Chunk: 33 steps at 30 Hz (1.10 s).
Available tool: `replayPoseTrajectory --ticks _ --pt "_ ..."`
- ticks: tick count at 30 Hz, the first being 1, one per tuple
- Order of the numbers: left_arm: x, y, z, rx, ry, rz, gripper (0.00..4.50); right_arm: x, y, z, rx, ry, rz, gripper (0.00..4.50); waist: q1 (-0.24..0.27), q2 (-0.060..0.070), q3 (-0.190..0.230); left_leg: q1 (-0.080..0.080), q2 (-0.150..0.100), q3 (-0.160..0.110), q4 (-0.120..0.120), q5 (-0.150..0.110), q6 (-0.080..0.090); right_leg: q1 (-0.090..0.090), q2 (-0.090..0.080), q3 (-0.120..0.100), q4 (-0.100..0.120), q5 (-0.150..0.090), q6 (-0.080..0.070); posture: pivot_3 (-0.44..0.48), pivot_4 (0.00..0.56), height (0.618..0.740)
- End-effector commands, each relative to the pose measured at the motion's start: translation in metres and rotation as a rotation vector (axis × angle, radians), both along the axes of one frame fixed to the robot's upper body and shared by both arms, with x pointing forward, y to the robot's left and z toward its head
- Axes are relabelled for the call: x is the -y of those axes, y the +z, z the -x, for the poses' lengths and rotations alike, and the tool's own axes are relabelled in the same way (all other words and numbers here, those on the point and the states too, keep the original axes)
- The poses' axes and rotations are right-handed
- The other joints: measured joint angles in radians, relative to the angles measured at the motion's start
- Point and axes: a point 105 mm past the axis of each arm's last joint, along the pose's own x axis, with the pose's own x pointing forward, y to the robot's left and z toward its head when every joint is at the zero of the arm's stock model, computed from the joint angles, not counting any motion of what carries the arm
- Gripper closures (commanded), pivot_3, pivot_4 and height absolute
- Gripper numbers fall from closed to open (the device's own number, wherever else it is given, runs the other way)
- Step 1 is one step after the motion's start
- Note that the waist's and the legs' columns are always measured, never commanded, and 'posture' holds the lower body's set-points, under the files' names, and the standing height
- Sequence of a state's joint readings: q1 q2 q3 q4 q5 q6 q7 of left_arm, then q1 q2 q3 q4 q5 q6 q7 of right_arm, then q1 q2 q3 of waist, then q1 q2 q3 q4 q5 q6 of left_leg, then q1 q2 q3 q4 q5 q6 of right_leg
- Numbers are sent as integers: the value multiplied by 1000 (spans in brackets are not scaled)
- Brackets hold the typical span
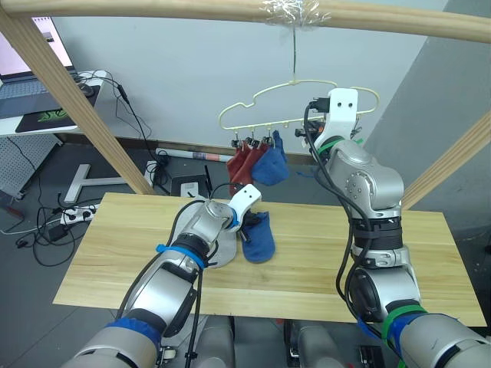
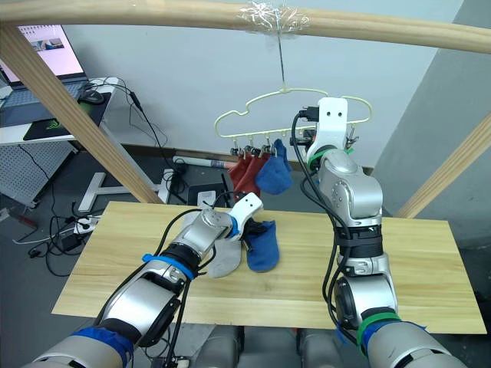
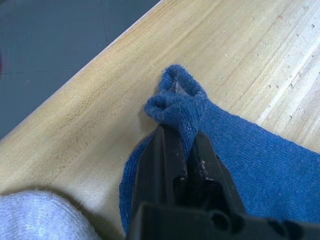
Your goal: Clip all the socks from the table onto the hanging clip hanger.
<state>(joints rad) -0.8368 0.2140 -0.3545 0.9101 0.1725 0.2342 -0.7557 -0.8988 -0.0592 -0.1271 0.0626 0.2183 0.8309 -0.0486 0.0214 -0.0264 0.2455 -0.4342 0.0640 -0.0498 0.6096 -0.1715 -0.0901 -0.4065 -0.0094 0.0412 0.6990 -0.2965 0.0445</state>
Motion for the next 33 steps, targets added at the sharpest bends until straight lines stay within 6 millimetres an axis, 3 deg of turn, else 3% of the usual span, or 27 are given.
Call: replayPoseTrajectory --ticks 1,6,13,19,33 --pt "-3 -18 11 -59 -9 -29 4459 -3 31 7 108 11 -17 4458 0 0 0 0 0 0 0 0 0 0 0 0 0 0 0 111 177 740" --pt "12 -2 17 -86 -58 115 4459 -4 32 9 106 16 -26 4458 -1 0 0 0 0 0 0 0 0 0 0 0 0 0 0 111 177 740" --pt "37 55 22 -44 -148 391 4459 -6 30 12 77 28 -66 4458 -3 0 0 0 0 0 0 0 0 0 0 0 0 0 0 103 173 740" --pt "52 89 15 36 -160 456 4459 -8 33 16 64 44 -92 4458 -3 0 0 0 0 0 0 0 0 0 0 0 0 0 0 103 173 740" --pt "77 137 -2 153 -186 508 4459 -12 31 19 31 76 -100 4458 -8 0 0 0 0 0 0 0 0 0 0 0 -1 0 0 92 169 740"
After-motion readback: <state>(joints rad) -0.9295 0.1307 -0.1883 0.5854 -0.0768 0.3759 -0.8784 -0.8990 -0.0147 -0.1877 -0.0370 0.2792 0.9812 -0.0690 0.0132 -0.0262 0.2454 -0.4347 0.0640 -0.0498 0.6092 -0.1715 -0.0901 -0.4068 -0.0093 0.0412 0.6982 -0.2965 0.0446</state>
